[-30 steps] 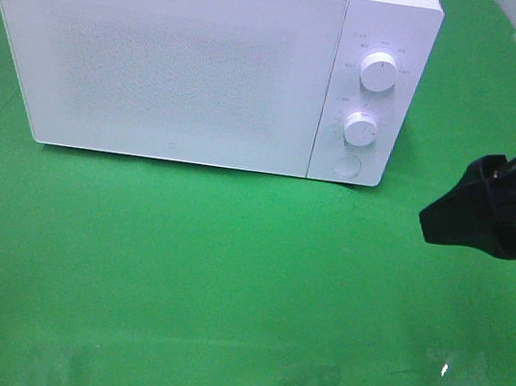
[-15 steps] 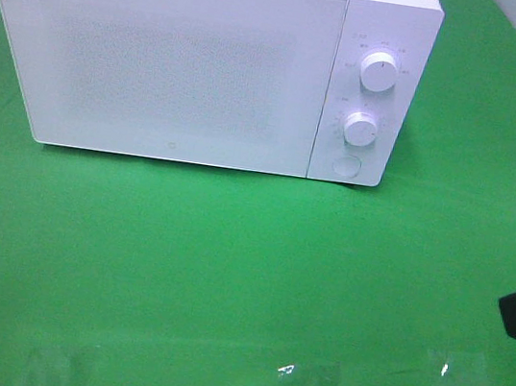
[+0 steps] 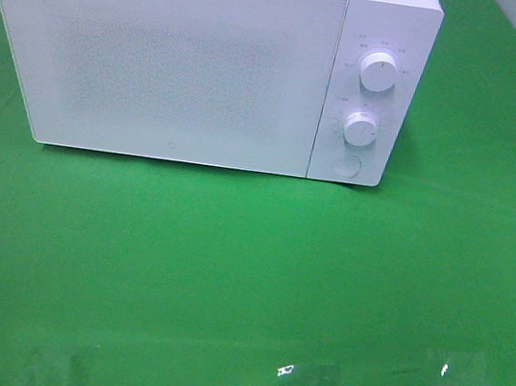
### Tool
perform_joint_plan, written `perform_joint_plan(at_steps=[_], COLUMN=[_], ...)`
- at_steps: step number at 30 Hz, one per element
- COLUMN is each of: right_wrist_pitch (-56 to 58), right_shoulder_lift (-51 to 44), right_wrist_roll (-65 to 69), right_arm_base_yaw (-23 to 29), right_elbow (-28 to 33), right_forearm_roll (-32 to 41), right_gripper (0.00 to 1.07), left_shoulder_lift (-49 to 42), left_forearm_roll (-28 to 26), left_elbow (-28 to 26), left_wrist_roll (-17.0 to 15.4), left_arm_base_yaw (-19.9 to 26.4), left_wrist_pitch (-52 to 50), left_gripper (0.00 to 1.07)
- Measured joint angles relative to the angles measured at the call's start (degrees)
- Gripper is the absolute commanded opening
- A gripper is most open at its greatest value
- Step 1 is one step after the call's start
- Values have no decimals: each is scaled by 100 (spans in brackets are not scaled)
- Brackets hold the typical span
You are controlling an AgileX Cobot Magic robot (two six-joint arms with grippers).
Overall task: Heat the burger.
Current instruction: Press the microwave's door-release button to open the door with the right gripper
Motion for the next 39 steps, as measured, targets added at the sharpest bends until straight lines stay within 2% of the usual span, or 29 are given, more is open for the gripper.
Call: perform_joint_plan(at_steps=[6, 13, 39], right_wrist_pitch=[338, 430, 430], right_shoulder_lift=[-1060, -1690, -1690], right_wrist_roll=[0, 0, 0], right_arm_base_yaw=[-619, -997, -1043], right_elbow=[103, 160, 160], right_forearm_roll=[-6, -6, -6], right_gripper=[68, 68, 66], left_shoulder_lift=[0, 0, 0], left_forearm_roll=[0, 0, 0], left_elbow=[0, 0, 0], left_wrist_roll=[0, 0, 0], left_arm_base_yaw=[0, 0, 0], left_wrist_pitch=[0, 0, 0], left_gripper=[98, 98, 98])
